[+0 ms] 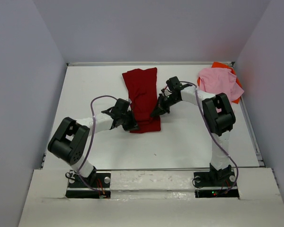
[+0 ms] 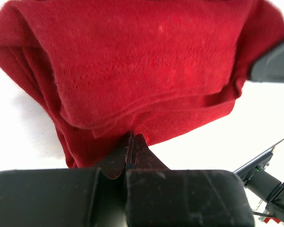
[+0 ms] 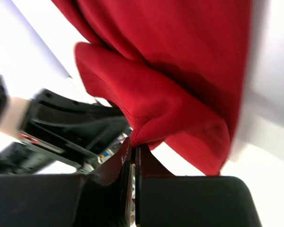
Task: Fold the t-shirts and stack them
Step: Fold the folded rectangular tshirt in 1/3 of the way
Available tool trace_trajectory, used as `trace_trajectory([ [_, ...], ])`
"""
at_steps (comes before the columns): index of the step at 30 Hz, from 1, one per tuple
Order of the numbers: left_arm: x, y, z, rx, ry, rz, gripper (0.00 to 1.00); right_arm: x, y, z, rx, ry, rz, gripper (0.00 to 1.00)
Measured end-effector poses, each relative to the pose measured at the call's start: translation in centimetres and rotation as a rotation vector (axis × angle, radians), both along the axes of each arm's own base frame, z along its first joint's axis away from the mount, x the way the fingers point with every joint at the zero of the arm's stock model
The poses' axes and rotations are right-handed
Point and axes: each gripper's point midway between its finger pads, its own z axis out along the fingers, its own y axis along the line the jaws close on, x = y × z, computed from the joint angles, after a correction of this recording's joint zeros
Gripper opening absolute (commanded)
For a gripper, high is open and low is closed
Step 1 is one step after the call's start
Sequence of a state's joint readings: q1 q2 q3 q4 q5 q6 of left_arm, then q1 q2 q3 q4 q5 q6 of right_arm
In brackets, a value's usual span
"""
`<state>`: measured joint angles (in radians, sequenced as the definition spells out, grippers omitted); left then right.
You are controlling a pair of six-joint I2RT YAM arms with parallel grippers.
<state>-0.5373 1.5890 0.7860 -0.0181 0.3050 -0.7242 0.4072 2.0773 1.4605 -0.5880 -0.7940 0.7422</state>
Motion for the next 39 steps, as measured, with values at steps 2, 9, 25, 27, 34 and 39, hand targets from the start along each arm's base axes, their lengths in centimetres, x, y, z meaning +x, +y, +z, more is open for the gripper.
trace_trajectory([
  [2, 0.0, 0.0, 0.0, 0.002, 0.0, -0.002, 0.0, 1.0, 0.6, 0.3, 0.016, 0.006, -0.014, 0.0],
  [9, 0.0, 0.1, 0.0, 0.005, -0.003, -0.003, 0.0, 3.1, 2.7, 2.1, 0.128, 0.071, -0.082, 0.0],
  [25, 0.0, 0.2, 0.5, 0.003, -0.018, -0.006, 0.0, 8.4, -0.6, 2.4, 0.322, 0.21, -0.375, 0.0],
  [27, 0.0, 0.1, 0.7, 0.0, -0.022, -0.007, 0.0, 8.6, -1.0, 2.2, 0.321, 0.216, -0.396, 0.0],
  [34, 0.1, 0.2, 0.9, 0.001, -0.031, -0.011, 0.0, 8.9, -1.5, 1.6, 0.306, 0.229, -0.429, 0.55],
  [39, 0.1, 0.3, 0.9, 0.004, -0.03, -0.014, 0.0, 8.8, -1.9, 0.8, 0.248, 0.201, -0.448, 0.71],
])
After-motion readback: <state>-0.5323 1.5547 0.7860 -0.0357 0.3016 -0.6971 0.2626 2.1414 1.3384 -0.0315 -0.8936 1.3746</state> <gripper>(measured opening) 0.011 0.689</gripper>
